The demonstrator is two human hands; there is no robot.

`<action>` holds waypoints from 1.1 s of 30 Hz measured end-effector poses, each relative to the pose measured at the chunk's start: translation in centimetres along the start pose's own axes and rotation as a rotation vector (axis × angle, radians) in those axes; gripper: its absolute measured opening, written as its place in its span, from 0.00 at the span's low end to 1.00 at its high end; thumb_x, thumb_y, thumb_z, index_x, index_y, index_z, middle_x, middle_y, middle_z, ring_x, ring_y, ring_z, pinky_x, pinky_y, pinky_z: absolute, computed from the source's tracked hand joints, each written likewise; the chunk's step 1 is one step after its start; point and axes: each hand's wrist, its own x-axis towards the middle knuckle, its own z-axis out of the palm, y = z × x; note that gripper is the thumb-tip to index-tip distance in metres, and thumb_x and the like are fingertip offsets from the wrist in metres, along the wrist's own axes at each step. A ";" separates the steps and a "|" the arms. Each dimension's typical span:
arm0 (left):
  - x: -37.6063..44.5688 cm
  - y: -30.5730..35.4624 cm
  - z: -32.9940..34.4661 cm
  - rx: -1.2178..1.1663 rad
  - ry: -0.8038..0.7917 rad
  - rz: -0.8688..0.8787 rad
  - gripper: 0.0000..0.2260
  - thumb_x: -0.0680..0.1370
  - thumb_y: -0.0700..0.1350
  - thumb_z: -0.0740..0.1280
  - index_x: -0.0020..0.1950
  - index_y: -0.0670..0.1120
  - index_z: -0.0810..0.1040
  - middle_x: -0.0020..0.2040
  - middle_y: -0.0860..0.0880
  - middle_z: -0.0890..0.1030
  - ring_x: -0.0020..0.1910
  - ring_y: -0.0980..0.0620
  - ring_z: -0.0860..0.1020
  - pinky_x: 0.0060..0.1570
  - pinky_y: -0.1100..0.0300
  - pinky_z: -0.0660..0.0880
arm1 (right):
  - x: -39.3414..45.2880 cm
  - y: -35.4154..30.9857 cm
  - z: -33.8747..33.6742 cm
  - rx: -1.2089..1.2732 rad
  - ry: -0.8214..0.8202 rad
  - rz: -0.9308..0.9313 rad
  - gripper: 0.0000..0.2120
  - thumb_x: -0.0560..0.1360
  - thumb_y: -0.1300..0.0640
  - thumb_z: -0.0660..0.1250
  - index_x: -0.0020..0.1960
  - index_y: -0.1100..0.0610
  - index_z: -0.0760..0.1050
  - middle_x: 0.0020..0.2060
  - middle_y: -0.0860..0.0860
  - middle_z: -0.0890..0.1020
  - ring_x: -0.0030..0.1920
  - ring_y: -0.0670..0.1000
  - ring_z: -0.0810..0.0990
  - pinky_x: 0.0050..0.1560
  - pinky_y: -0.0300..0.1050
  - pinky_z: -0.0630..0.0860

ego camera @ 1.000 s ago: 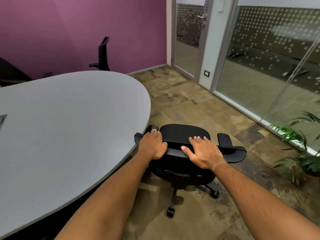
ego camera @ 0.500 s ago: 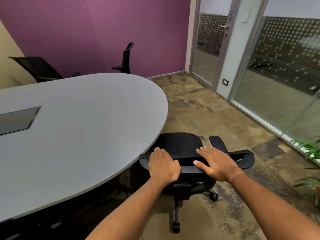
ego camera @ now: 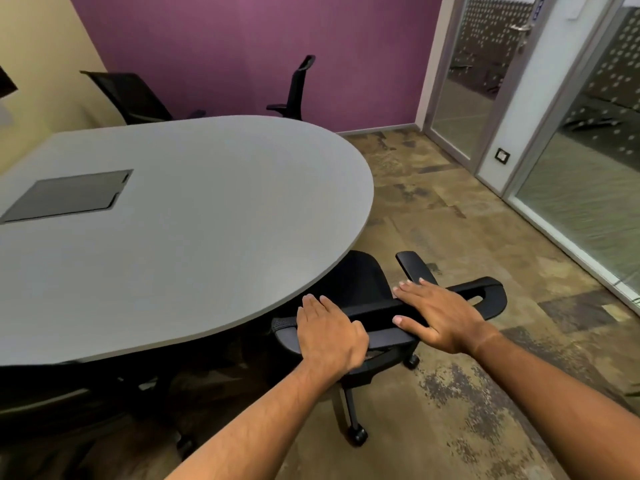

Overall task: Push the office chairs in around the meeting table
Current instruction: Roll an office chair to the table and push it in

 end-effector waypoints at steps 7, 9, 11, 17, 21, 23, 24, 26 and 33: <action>-0.1 -2.3 -0.4 -0.035 0.033 -0.078 0.34 0.78 0.55 0.50 0.77 0.35 0.50 0.77 0.34 0.54 0.78 0.39 0.51 0.76 0.46 0.50 | 3.0 -1.5 0.0 0.004 0.027 -0.125 0.43 0.76 0.29 0.39 0.75 0.59 0.63 0.73 0.57 0.68 0.75 0.52 0.62 0.76 0.46 0.52; 0.3 -3.1 -0.4 -0.041 0.053 -0.089 0.35 0.77 0.55 0.50 0.77 0.35 0.50 0.78 0.35 0.53 0.78 0.40 0.50 0.76 0.46 0.50 | 3.9 -2.0 -0.1 0.000 0.039 -0.149 0.44 0.76 0.29 0.38 0.75 0.60 0.63 0.73 0.58 0.68 0.75 0.53 0.63 0.76 0.45 0.50; 0.6 -3.9 -0.5 -0.043 0.080 -0.088 0.35 0.77 0.56 0.50 0.78 0.36 0.49 0.78 0.35 0.53 0.78 0.41 0.49 0.77 0.47 0.48 | 4.8 -2.6 -0.1 -0.005 0.057 -0.161 0.45 0.75 0.29 0.37 0.75 0.60 0.62 0.73 0.58 0.67 0.75 0.54 0.62 0.75 0.45 0.49; 1.4 -6.6 -0.6 -0.017 0.155 -0.120 0.42 0.77 0.68 0.44 0.78 0.37 0.44 0.79 0.36 0.48 0.79 0.42 0.45 0.77 0.47 0.43 | 7.7 -4.4 0.2 -0.033 0.124 -0.186 0.44 0.76 0.29 0.41 0.77 0.63 0.58 0.75 0.60 0.64 0.76 0.55 0.60 0.77 0.51 0.53; 1.9 -7.9 -1.0 -0.021 0.164 -0.156 0.44 0.76 0.70 0.42 0.78 0.37 0.41 0.79 0.36 0.46 0.79 0.42 0.44 0.77 0.48 0.43 | 9.2 -5.6 -0.1 -0.067 0.162 -0.212 0.44 0.77 0.30 0.43 0.77 0.65 0.55 0.75 0.62 0.63 0.76 0.58 0.58 0.77 0.54 0.53; 2.3 -8.4 -1.2 -0.019 0.163 -0.164 0.44 0.76 0.71 0.42 0.78 0.37 0.41 0.79 0.37 0.46 0.79 0.43 0.44 0.77 0.48 0.43 | 9.9 -6.0 -0.3 -0.082 0.179 -0.216 0.44 0.77 0.30 0.44 0.76 0.66 0.55 0.75 0.63 0.62 0.76 0.59 0.58 0.77 0.54 0.52; 2.6 -8.6 -1.3 -0.017 0.166 -0.165 0.44 0.75 0.71 0.42 0.78 0.38 0.41 0.79 0.37 0.46 0.79 0.43 0.44 0.77 0.48 0.43 | 10.3 -6.1 -0.4 -0.089 0.186 -0.214 0.44 0.77 0.30 0.45 0.76 0.66 0.55 0.75 0.63 0.62 0.76 0.59 0.58 0.77 0.54 0.52; 3.0 -9.1 -1.3 -0.010 0.195 -0.148 0.45 0.75 0.72 0.40 0.78 0.38 0.42 0.79 0.37 0.46 0.79 0.43 0.44 0.77 0.48 0.43 | 11.0 -6.3 -0.4 -0.105 0.199 -0.211 0.45 0.77 0.30 0.45 0.77 0.66 0.54 0.75 0.64 0.61 0.77 0.59 0.57 0.77 0.55 0.52; 4.2 -10.6 -1.8 -0.005 0.236 -0.165 0.47 0.74 0.73 0.39 0.78 0.38 0.42 0.79 0.37 0.47 0.79 0.44 0.44 0.77 0.49 0.43 | 13.7 -6.8 -0.1 -0.128 0.236 -0.220 0.45 0.76 0.30 0.46 0.77 0.66 0.51 0.76 0.64 0.57 0.77 0.59 0.53 0.77 0.56 0.49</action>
